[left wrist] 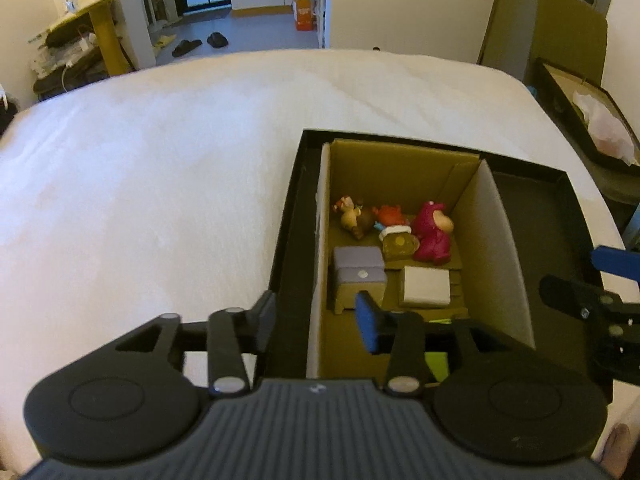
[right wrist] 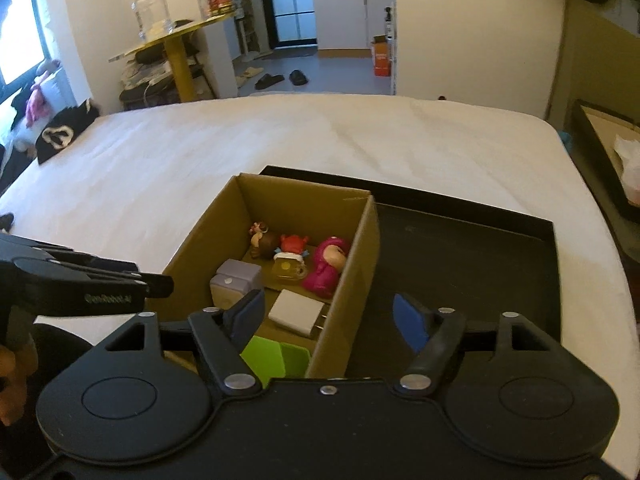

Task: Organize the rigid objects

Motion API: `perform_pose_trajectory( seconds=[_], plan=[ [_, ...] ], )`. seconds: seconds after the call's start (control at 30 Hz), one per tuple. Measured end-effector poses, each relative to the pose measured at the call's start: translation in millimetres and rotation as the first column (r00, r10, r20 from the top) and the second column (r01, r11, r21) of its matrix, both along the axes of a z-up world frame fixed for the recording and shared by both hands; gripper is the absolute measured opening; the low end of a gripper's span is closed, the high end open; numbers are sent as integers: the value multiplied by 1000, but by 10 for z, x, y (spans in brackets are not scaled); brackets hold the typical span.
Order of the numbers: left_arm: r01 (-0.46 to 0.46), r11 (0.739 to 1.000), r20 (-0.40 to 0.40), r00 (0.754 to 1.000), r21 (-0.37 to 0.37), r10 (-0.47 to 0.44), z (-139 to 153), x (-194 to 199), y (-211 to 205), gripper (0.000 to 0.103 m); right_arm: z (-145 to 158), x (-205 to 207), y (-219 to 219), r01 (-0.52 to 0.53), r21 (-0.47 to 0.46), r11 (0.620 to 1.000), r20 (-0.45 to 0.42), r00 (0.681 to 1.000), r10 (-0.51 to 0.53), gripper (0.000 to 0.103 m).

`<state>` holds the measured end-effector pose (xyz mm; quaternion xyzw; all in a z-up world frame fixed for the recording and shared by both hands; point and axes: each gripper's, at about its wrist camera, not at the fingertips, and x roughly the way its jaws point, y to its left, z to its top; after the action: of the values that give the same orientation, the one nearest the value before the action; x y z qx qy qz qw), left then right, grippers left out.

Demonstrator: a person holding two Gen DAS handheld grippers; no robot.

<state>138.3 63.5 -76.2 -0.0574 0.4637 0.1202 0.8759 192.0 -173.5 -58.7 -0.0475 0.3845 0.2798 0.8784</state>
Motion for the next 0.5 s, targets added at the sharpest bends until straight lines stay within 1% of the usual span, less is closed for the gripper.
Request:
perform_pose_trajectory(
  seconds=[0.03, 0.1, 0.13, 0.2, 0.23, 0.3, 0.37, 0.4, 0.47, 0.5],
  plan=[
    [3, 1000, 6, 1000, -1, -3, 39, -10, -14, 52, 20, -9, -42, 12, 5, 1000, -1, 1000, -12, 77],
    [9, 1000, 16, 1000, -15, -9, 99, -23, -41, 61, 56, -28, -120, 33, 15, 999, -7, 999, -33, 80],
    [9, 1000, 20, 1000, -19, -9, 138, -33, -62, 63, 72, -43, -149, 42, 19, 999, -8, 999, -41, 82],
    [14, 1000, 30, 999, -14, -14, 206, -55, -116, 71, 114, -81, -223, 64, 29, 998, -3, 998, -64, 87],
    [19, 1000, 37, 999, -14, -19, 239, -80, -148, 73, 129, -99, -247, 72, 35, 997, 1, 997, -72, 88],
    [29, 999, 41, 999, -15, -29, 299, -118, -210, 80, 169, -139, -317, 88, 53, 995, 5, 996, -89, 93],
    [44, 999, 39, 998, -18, -43, 350, -151, -267, 84, 194, -170, -391, 107, 67, 992, 3, 994, -107, 99],
    [49, 998, 36, 998, -35, -48, 381, -172, -287, 85, 204, -186, -416, 111, 72, 991, 3, 994, -111, 103],
    [56, 995, 37, 998, -77, -53, 454, -226, -319, 86, 225, -219, -465, 121, 78, 990, 11, 992, -122, 103],
    [56, 995, 39, 998, -85, -53, 493, -258, -338, 86, 232, -233, -491, 126, 80, 989, 12, 992, -127, 103]
  ],
)
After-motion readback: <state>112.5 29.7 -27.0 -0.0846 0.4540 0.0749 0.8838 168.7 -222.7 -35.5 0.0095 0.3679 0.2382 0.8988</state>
